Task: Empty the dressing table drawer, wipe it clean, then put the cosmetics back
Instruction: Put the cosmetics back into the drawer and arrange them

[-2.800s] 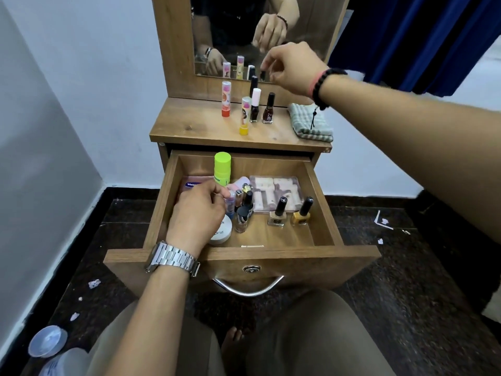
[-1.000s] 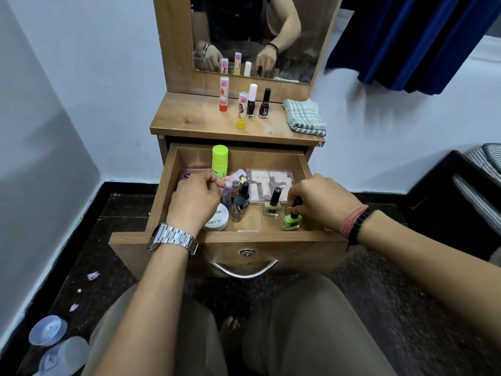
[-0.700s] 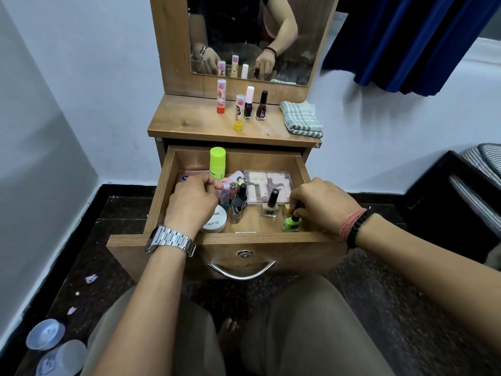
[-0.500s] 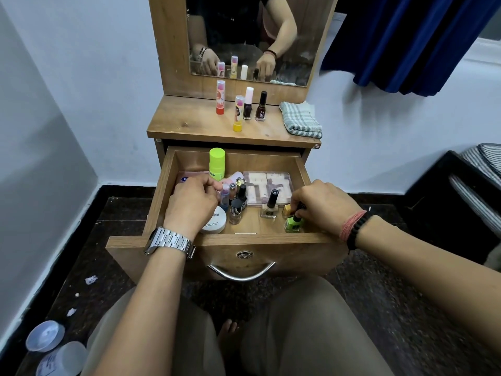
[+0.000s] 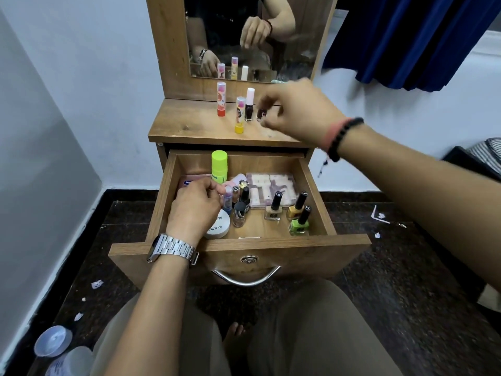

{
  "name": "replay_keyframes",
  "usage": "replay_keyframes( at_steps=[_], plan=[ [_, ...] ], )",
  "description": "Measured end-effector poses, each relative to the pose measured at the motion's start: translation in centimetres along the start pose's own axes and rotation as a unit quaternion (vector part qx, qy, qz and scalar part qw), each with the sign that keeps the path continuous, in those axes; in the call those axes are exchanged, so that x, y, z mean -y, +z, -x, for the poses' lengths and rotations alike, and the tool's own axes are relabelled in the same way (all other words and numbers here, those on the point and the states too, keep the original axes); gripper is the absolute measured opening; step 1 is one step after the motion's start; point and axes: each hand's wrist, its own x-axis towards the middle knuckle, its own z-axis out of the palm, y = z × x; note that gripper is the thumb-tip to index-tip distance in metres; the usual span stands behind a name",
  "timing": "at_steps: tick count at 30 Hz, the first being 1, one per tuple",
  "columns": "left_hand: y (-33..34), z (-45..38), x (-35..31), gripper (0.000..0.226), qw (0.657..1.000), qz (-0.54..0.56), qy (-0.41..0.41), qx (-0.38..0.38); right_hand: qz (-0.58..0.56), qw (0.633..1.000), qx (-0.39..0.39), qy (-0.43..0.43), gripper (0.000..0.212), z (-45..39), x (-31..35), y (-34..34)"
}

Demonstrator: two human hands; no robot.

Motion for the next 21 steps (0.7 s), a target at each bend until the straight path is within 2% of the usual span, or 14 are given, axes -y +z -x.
replay_keyframes(
  at_steps=[7,11,17,21],
  plan=[
    [0.0,-0.1,0.4,0.024,1.000,0.012,0.001,-0.002,0.013,0.999,0.028,-0.024,0.042,-8.0,0.3,2.2],
    [0.0,-0.3,0.6,0.024,1.000,0.009,0.006,0.011,0.011,0.998,0.055,-0.022,0.025,-9.3,0.0,4.0],
    [0.0,-0.3,0.7,0.030,1.000,0.019,0.004,0.011,-0.030,0.999,-0.004,-0.030,0.015,-5.0,-0.3,1.0],
    [0.1,-0.4,0.6,0.024,1.000,0.014,0.004,0.014,-0.057,0.996,0.048,-0.045,0.013,1.0,0.5,-0.5]
  ],
)
